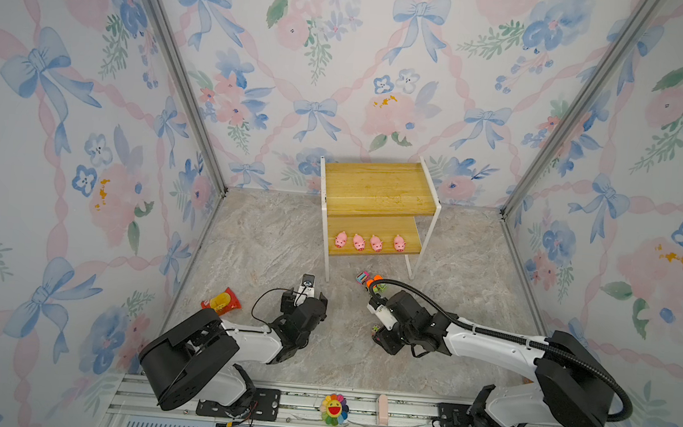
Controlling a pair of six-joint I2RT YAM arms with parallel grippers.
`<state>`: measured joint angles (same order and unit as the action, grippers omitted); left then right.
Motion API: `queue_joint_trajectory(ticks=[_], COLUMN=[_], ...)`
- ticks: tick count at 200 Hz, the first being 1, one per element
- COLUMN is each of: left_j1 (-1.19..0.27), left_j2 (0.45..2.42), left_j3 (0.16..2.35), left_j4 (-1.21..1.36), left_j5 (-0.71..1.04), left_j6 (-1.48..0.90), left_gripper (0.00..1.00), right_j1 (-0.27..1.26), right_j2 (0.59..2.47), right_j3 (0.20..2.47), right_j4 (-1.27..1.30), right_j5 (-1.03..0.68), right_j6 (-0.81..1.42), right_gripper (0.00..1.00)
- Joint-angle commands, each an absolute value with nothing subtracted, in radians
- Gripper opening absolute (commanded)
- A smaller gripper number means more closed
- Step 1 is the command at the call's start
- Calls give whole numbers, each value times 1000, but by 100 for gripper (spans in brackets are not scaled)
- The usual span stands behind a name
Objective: Place and organize the plastic toys onto the shelf
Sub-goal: 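Close the right gripper on the green and pink truck and lift it, then carry the held truck up over the top shelf with the right gripper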
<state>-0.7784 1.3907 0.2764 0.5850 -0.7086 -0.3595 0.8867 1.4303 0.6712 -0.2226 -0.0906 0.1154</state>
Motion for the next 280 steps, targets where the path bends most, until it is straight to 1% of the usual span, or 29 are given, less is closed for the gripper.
queue_joint_trajectory(ticks=[1,35,81,122,156,187,211,234,257,280], left_j1=[-771,-769,-762,-759,-759,-759,-759,-759,-759,-759], left_j2=[1367,1355,1337,1337,1358,1375,1371,1364,1367,1377], left_j3=[261,252,240,237,247,251,250,238,243,257], left_j4=[600,600,599,600,604,636,649,699,725,726], left_j5=[-709,-713,-716,-712,-688,-629,-590,-504,-411,-378], left_j6=[-364,-367,-365,-360,-336,-273,-244,-194,-151,-132], left_gripper=[87,87,87,87,87,88,88,88,88,88], right_j1=[900,898,883,866,816,773,746,733,704,644], right_j2=[1458,1479,1483,1415,1330,1239,1179,1164,1199,1293], right_j3=[669,673,691,751,796,862,962,1128,1338,1585], right_j4=[-214,-183,-172,-272,-364,-473,-582,-711,-803,-888], right_j5=[-94,-92,-103,-104,-114,-124,-124,-88,-49,-24], right_j6=[125,148,175,185,197,187,165,137,125,128], right_gripper=[44,36,23,21,21,21,22,22,23,23])
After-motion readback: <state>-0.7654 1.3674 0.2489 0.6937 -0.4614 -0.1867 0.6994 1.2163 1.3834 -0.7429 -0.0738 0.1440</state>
